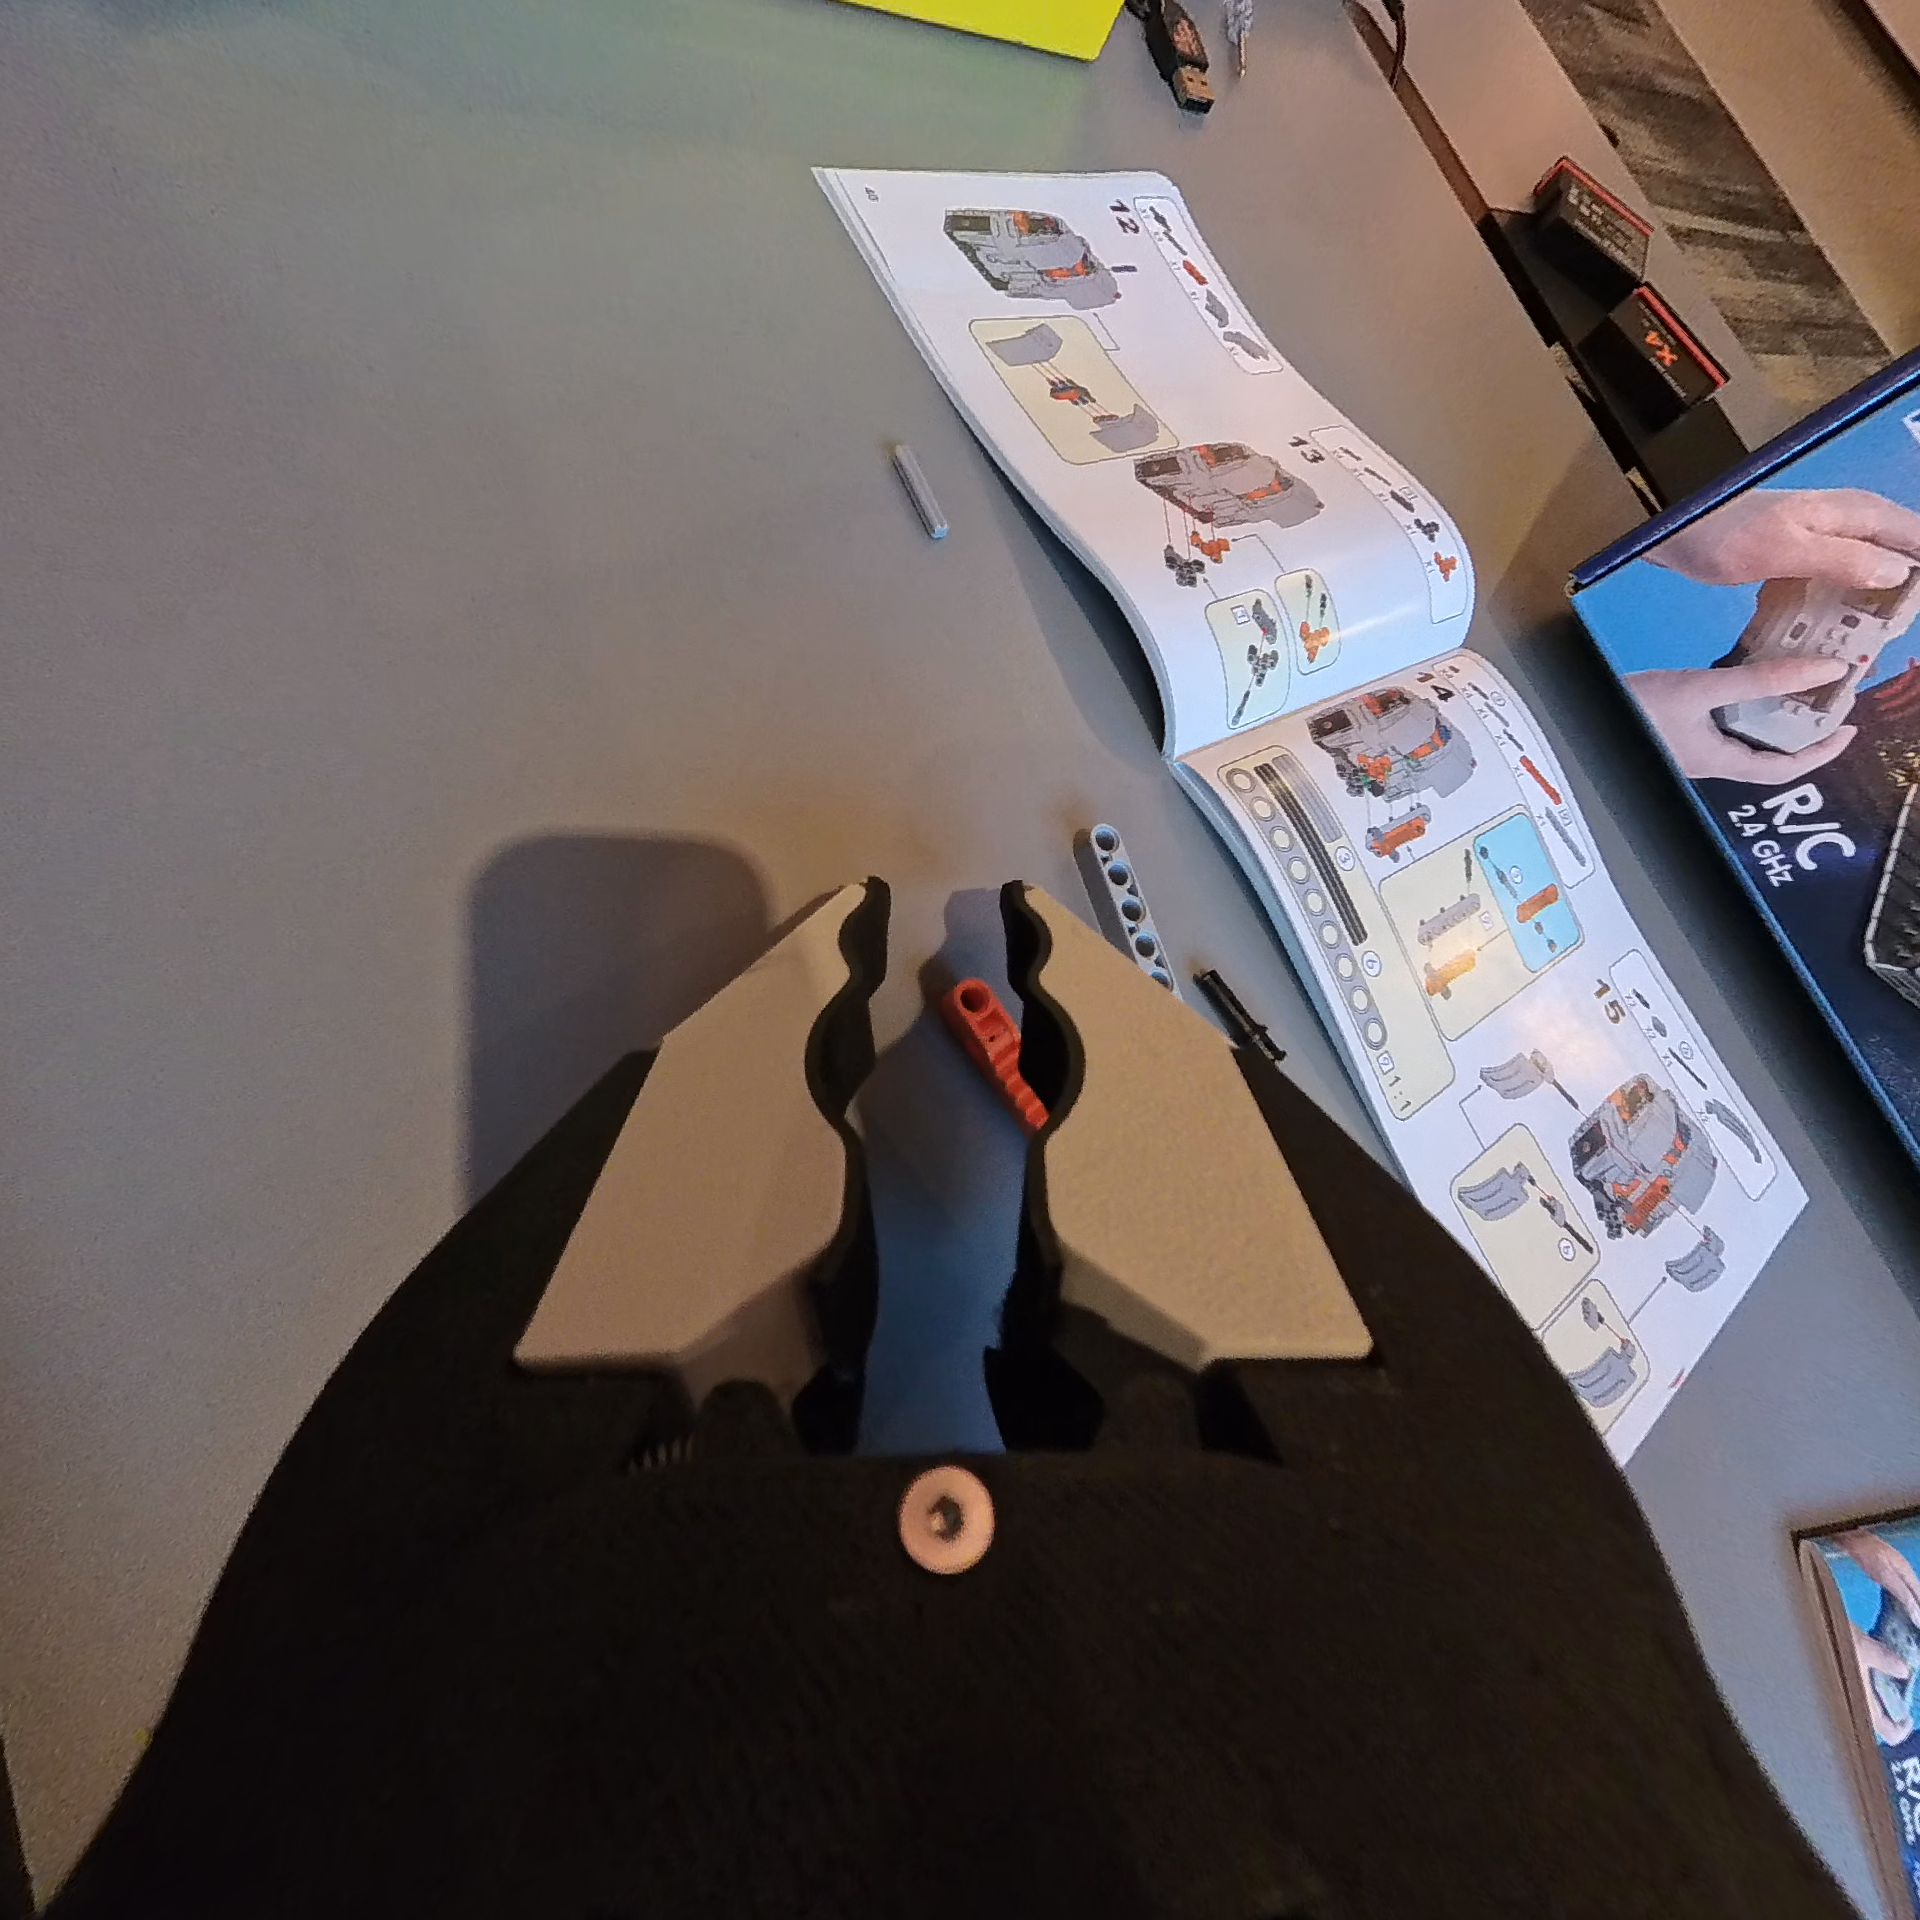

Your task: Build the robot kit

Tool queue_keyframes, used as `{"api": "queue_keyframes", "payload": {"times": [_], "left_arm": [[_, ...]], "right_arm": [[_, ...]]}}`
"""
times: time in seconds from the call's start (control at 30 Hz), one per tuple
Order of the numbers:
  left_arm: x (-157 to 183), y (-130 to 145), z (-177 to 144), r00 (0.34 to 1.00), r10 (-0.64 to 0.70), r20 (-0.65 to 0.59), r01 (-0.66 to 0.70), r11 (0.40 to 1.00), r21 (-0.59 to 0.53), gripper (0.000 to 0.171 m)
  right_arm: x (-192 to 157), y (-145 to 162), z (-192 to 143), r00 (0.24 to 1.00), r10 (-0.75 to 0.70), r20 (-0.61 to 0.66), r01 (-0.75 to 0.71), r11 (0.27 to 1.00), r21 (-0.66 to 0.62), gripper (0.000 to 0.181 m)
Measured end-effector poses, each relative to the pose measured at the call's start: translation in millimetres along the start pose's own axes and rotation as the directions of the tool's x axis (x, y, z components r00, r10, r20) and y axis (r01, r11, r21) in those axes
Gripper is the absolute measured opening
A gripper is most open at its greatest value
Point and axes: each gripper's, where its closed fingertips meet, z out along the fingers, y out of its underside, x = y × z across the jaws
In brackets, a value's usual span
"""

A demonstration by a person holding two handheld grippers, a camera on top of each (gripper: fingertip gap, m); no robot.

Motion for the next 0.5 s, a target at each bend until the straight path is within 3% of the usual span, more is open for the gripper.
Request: {"api": "queue_keyframes", "payload": {"times": [0.1,0.27,0.37,0.5], "left_arm": [[7,20,15,0.999,0.034,0.038,-0.029,0.991,-0.130,0.098],[14,26,26,0.999,0.025,0.046,-0.015,0.978,-0.206,0.099],[29,28,27,0.999,0.031,-0.024,-0.036,0.976,-0.214,0.071],[27,29,28,0.993,0.117,-0.011,-0.116,0.961,-0.250,0.057]], "right_arm": [[0,0,0,1.000,-0.006,-0.002,0.006,1.000,-0.003,0.021],[-1,0,-1,1.000,-0.017,-0.003,0.017,1.000,-0.007,0.020],[-1,1,-1,1.000,-0.017,-0.003,0.017,1.000,-0.007,0.020],[-1,1,-1,1.000,-0.018,-0.003,0.018,1.000,-0.008,0.020]]}}
